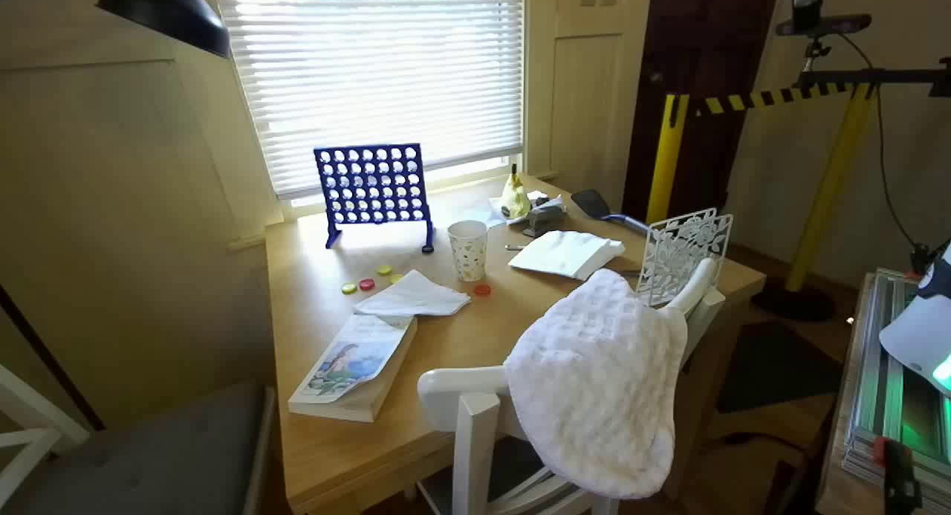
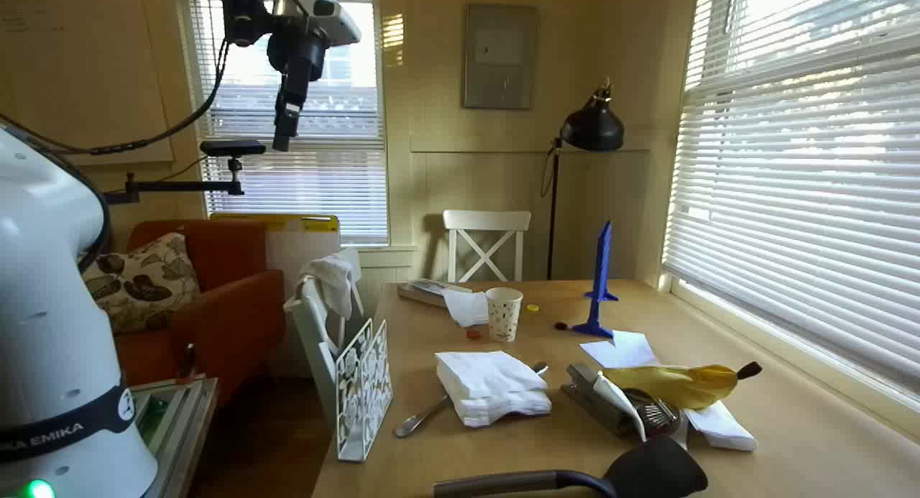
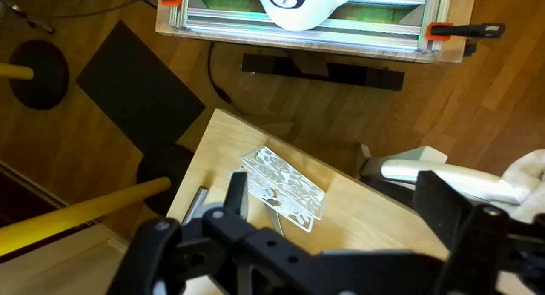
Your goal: Put some of the napkins inside the white napkin holder
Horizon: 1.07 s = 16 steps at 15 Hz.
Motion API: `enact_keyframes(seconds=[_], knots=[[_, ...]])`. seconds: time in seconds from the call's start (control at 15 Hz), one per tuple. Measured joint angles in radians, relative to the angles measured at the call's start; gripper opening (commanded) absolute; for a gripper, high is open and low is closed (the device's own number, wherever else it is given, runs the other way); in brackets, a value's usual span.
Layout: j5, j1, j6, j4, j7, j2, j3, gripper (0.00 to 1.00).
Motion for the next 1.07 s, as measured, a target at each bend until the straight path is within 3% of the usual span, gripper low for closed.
enact_keyframes(seconds=[0.67,0.87,1.07], knots=[[-0.006,0.004,0.011,-0.002,-0.018,0.001,-0.012,1.0],[-0.008,0.009,0.074,-0.026,-0.13,-0.001,-0.093,1.0],[-0.011,0.01,0.191,-0.079,-0.322,-0.005,-0.222,1.0]])
